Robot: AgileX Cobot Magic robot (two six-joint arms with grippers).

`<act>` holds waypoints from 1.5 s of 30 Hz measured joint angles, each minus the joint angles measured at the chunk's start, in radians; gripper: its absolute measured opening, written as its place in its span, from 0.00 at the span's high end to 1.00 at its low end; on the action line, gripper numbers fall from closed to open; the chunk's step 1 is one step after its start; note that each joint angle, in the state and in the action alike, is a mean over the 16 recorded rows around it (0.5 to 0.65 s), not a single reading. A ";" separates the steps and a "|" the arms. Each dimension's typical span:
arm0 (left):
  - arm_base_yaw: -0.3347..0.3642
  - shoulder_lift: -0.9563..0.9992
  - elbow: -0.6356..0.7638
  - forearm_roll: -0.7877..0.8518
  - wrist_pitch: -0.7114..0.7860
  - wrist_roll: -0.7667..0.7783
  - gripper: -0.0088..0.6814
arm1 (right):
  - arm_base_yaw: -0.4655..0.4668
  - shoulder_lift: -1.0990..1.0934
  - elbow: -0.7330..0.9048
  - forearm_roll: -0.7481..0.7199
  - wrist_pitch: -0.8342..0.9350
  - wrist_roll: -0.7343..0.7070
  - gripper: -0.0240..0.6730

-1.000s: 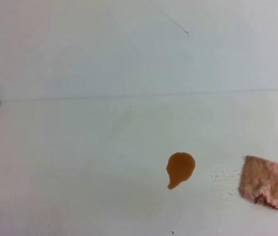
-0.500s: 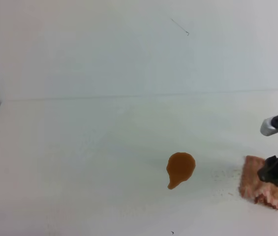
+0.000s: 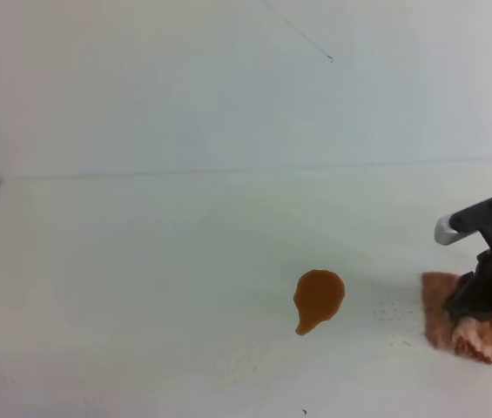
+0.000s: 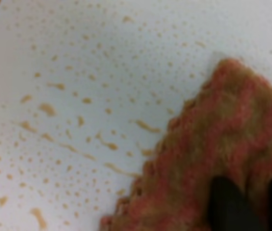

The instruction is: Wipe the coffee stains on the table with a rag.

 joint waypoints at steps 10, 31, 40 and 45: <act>0.000 0.000 0.000 0.000 0.000 0.000 0.99 | 0.044 0.032 -0.032 0.041 -0.074 -0.044 0.97; 0.000 0.000 0.000 0.000 0.000 0.000 0.99 | 0.334 0.307 -0.414 0.228 0.075 -0.042 0.97; 0.000 0.000 0.000 0.000 0.000 0.000 0.99 | 0.519 0.308 -0.474 0.178 0.111 0.020 0.97; 0.000 0.000 0.000 0.000 0.000 0.000 0.99 | 0.497 0.275 -0.478 0.001 0.169 0.159 0.97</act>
